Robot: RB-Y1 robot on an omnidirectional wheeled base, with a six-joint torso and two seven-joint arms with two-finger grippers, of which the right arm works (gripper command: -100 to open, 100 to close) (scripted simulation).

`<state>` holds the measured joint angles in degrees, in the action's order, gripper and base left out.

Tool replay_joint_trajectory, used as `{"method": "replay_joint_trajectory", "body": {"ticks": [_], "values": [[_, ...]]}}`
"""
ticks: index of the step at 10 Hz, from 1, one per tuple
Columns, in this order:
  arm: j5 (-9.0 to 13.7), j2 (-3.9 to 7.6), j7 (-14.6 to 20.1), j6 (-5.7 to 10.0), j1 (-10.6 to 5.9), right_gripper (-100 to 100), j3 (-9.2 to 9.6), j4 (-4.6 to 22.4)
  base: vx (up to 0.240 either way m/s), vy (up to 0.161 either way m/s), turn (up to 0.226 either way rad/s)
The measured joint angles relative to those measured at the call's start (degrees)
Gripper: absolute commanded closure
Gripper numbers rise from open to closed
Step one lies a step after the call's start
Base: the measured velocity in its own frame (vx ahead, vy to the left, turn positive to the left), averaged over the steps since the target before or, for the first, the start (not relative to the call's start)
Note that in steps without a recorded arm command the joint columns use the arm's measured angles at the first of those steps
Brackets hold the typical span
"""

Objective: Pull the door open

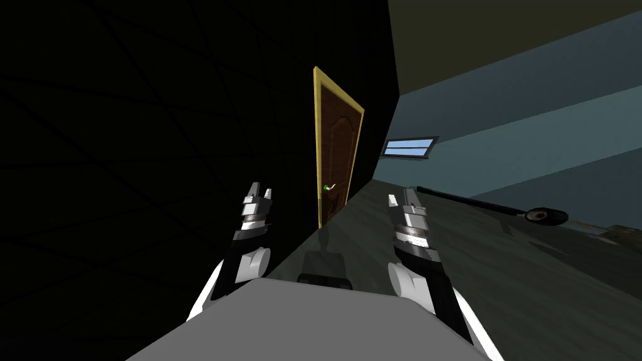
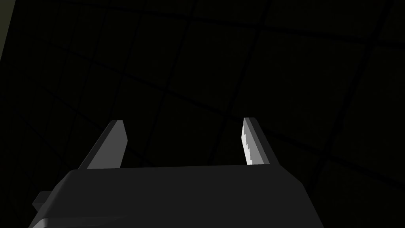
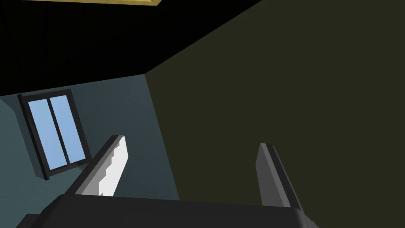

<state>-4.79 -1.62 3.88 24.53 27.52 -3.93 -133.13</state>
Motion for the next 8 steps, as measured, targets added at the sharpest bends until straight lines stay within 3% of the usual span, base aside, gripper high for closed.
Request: {"method": "replay_joint_trajectory", "body": {"ticks": [1, 5, 8], "values": [[0.2, 0.48, 0.2, -0.22, -0.84, -100, -0.08, 1.1, 0.050, -0.037, 0.122], [0.4, 1.66, 0.5, 1.52, -2.98, -100, 1.12, 7.5, 0.050, -0.025, 0.135], [0.8, 3.12, 0.9, 2.52, -5.85, -100, 1.74, 13.4, 0.068, -0.080, 0.182]]}}
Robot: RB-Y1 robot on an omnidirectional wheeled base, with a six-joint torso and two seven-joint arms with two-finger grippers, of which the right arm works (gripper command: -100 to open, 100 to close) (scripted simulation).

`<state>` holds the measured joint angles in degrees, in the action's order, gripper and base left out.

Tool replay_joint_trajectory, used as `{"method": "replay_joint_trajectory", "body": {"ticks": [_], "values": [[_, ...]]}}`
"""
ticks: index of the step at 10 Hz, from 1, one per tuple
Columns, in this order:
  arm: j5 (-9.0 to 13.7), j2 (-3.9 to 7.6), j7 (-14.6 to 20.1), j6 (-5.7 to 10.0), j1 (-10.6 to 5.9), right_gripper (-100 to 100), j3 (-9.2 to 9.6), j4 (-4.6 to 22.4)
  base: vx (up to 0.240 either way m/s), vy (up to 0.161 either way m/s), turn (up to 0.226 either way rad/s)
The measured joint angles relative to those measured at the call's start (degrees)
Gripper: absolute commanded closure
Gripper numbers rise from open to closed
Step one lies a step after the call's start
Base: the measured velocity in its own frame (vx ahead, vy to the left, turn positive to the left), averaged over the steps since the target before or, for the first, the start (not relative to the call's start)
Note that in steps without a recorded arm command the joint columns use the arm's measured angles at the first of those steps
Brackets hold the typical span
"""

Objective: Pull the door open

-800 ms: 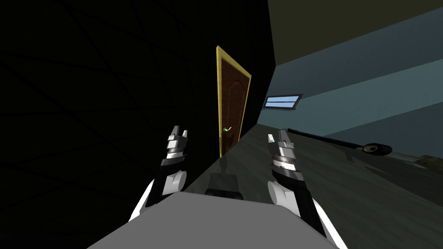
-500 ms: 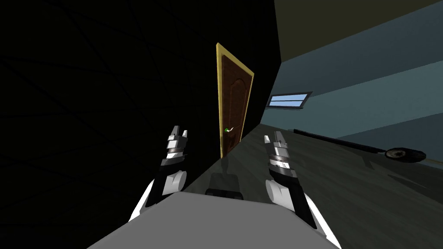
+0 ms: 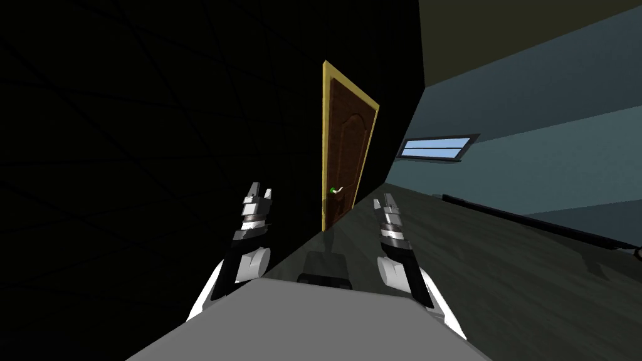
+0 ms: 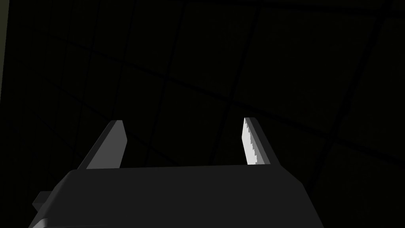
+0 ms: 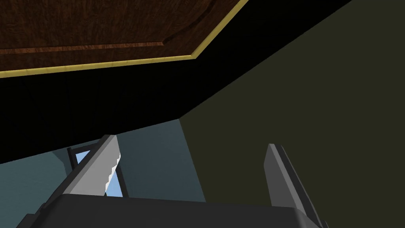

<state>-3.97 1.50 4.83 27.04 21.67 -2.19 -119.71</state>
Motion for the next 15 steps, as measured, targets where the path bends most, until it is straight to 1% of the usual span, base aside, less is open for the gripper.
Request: {"method": "replay_joint_trajectory", "body": {"ticks": [1, 2, 3, 4, 5, 6, 7, 8, 9, 10, 11, 12, 13, 14, 15], "values": [[0.3, 0.82, 0.5, 0.23, -0.64, -100, 0.07, 1.4, 0.063, -0.066, 0.054], [0.3, 0.93, 0.6, 0.14, -1.07, -100, 0.34, 2.5, 0.048, -0.040, 0.089], [0.5, 1.43, 0.7, 0.57, -2.22, -100, 0.32, 4.5, 0.037, -0.035, 0.088], [0.6, 1.63, 0.8, 0.56, -2.76, -100, 0.41, 5.6, 0.036, -0.050, 0.154], [0.7, 1.94, 0.9, 0.98, -3.43, -100, 0.67, 7.5, 0.027, -0.036, 0.060], [0.7, 2.02, 0.9, 1.28, -3.70, -100, 0.90, 8.6, 0.039, -0.044, 0.092], [0.8, 2.34, 1.0, 1.33, -4.53, -100, 1.18, 10.0, 0.042, -0.048, 0.093], [1.0, 2.78, 1.2, 1.81, -4.82, -100, 1.12, 11.5, 0.052, -0.051, 0.139], [1.1, 3.09, 1.4, 2.23, -5.71, -100, 1.36, 13.3, 0.040, -0.050, 0.071], [1.1, 3.33, 1.5, 2.49, -6.11, -100, 1.48, 14.5, 0.039, -0.061, 0.141], [1.3, 3.86, 1.7, 2.78, -6.72, -100, 1.65, 16.1, 0.034, -0.053, 0.069], [1.4, 4.06, 1.8, 2.86, -7.16, -100, 1.79, 17.1, 0.045, -0.060, 0.112], [1.6, 4.56, 2.0, 3.07, -8.20, -100, 1.93, 18.8, 0.031, -0.056, 0.078], [1.6, 4.58, 2.0, 3.52, -8.69, -100, 2.15, 20.5, 0.030, -0.064, 0.128], [1.7, 4.86, 2.0, 4.00, -9.59, -100, 2.43, 22.5, 0.028, -0.055, 0.095]]}}
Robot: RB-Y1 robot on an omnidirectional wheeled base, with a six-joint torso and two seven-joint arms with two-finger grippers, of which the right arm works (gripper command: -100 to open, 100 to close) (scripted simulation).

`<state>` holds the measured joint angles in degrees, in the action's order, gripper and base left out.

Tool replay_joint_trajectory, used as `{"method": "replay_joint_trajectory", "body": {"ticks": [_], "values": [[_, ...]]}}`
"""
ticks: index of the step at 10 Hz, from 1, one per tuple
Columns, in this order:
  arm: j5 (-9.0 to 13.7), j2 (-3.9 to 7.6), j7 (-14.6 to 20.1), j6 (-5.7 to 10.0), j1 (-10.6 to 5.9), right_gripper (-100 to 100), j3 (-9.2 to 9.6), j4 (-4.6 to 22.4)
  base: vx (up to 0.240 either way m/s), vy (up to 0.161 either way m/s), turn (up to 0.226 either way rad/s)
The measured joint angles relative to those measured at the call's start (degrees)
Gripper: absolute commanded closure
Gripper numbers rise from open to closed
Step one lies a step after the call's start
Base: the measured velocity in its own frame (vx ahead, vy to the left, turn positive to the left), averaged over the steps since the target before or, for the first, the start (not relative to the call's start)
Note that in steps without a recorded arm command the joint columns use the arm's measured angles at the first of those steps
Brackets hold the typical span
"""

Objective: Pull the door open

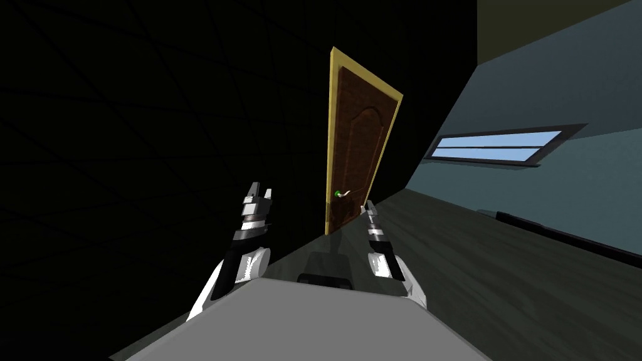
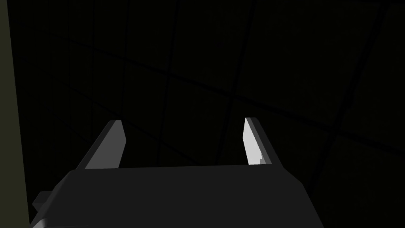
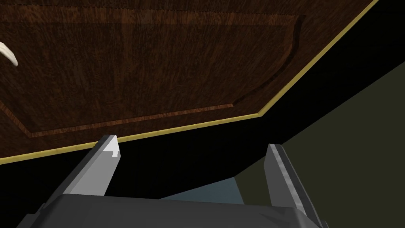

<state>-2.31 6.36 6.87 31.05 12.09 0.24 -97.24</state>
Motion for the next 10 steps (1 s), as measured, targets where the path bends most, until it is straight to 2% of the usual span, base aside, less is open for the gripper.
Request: {"method": "replay_joint_trajectory", "body": {"ticks": [7, 9, 10], "values": [[0.8, 2.35, 1.1, 1.84, -4.02, -100, 1.22, 10.4, 0.033, -0.060, 0.108], [1.0, 2.99, 1.3, 2.71, -5.41, -100, 1.58, 13.8, 0.026, -0.061, 0.096], [1.2, 3.33, 1.5, 3.07, -6.52, -100, 1.79, 15.9, 0.036, -0.095, 0.233]]}}
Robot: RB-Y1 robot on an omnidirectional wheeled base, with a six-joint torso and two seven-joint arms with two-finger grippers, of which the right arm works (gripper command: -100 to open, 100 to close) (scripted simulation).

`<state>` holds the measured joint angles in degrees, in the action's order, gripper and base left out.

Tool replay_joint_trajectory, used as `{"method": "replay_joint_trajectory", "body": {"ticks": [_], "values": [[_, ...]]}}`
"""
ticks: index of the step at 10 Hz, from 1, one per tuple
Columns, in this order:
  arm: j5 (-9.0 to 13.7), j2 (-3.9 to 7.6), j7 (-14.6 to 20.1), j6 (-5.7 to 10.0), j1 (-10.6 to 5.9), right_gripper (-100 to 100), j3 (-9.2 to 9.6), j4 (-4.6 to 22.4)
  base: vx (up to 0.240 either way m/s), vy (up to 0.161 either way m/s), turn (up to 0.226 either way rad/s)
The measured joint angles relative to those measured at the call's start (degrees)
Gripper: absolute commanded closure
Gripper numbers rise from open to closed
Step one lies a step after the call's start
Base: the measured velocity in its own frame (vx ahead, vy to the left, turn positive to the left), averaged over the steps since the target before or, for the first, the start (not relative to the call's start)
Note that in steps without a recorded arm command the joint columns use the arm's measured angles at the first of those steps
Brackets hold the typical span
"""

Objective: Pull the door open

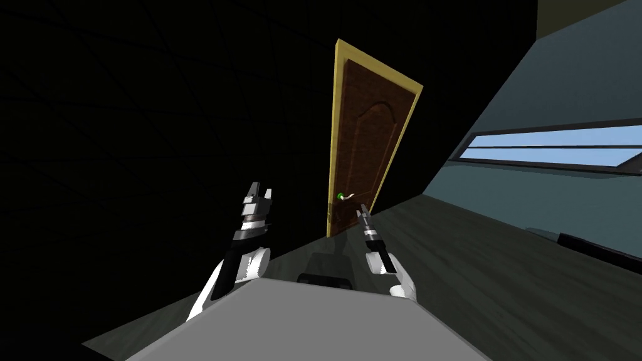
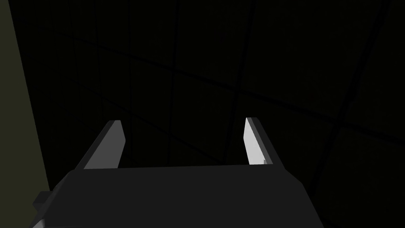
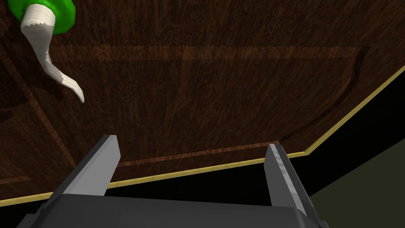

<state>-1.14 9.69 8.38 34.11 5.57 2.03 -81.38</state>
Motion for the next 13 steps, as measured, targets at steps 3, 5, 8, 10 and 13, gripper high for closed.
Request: {"method": "replay_joint_trajectory", "body": {"ticks": [3, 5, 8, 10, 13], "values": [[0.4, 1.17, 0.5, 0.89, -2.54, -100, 0.77, 5.6, 0.037, -0.074, 0.091], [0.6, 1.80, 0.8, 1.27, -3.67, -100, 1.14, 8.4, 0.027, -0.058, 0.102], [0.9, 2.62, 1.2, 2.21, -5.64, -100, 1.59, 13.4, 0.020, -0.057, 0.108], [1.1, 3.28, 1.5, 2.34, -6.54, -100, 1.96, 15.7, 0.016, -0.065, 0.103], [1.4, 4.01, 1.8, 3.29, -8.38, -100, 2.52, 20.1, 0.027, -0.058, 0.093]]}}
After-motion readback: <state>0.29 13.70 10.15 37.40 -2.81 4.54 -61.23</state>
